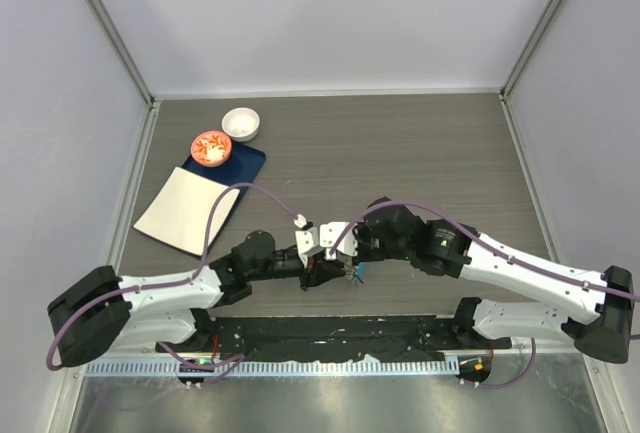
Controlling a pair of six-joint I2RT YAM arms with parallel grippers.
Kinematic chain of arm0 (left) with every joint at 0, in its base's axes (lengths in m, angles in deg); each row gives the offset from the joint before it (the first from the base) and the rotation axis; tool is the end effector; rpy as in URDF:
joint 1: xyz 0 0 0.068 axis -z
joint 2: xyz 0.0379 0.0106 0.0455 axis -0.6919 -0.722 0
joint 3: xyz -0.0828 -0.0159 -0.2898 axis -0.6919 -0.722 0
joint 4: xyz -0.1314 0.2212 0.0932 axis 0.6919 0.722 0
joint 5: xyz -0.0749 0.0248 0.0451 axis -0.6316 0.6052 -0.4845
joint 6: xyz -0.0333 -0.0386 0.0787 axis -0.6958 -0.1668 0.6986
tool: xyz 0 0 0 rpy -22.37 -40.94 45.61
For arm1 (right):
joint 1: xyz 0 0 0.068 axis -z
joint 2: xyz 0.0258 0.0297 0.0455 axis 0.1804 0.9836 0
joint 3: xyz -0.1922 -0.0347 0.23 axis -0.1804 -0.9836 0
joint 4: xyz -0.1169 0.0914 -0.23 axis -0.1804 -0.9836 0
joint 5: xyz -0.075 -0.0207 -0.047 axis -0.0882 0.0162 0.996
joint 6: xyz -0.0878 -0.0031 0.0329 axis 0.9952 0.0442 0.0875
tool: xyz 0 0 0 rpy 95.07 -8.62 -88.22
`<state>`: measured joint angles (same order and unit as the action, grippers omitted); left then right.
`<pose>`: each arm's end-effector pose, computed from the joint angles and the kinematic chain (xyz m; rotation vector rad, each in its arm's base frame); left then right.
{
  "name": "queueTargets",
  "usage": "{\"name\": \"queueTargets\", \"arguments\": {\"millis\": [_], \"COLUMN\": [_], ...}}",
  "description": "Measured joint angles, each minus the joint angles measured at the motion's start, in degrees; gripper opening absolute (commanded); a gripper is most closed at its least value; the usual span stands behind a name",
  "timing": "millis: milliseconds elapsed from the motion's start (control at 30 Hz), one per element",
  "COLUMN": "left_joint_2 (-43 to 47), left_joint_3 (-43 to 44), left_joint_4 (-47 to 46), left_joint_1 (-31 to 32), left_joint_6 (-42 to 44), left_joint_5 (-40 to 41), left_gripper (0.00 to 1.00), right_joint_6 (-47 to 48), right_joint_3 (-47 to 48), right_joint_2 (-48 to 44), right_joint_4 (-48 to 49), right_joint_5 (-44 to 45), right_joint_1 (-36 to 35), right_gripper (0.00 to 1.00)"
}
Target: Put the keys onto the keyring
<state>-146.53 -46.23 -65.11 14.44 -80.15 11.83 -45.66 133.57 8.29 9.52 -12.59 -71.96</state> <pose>0.1121 -0.2493 0.2138 1.0862 1.5271 -1.2183 0.1230 0.2262 0.2910 -1.7239 1.4915 0.2217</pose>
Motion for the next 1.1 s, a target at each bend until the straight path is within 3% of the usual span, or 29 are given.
{"name": "queueTargets", "arguments": {"millis": [333,700,1100], "left_joint_2": [14.36,16.13,24.57], "left_joint_3": [-4.81,-7.23,-9.97], "left_joint_4": [5.68,5.95,6.38], "left_joint_1": [0.02,0.09,0.15], "left_joint_6": [0.48,0.46,4.46], "left_joint_5": [7.58,9.81,10.95], "left_gripper": [0.27,0.36,0.42], "right_joint_6": [2.51,4.09,5.11], "right_joint_3": [4.90,6.10,5.20], "right_joint_2": [8.11,9.99,8.28], "right_joint_4": [3.41,3.30,2.08], "right_joint_5": [-2.75,-2.91,-2.49], "right_joint_1": [0.00,-1.07,-2.86], "right_gripper": [0.01,0.01,0.01]}}
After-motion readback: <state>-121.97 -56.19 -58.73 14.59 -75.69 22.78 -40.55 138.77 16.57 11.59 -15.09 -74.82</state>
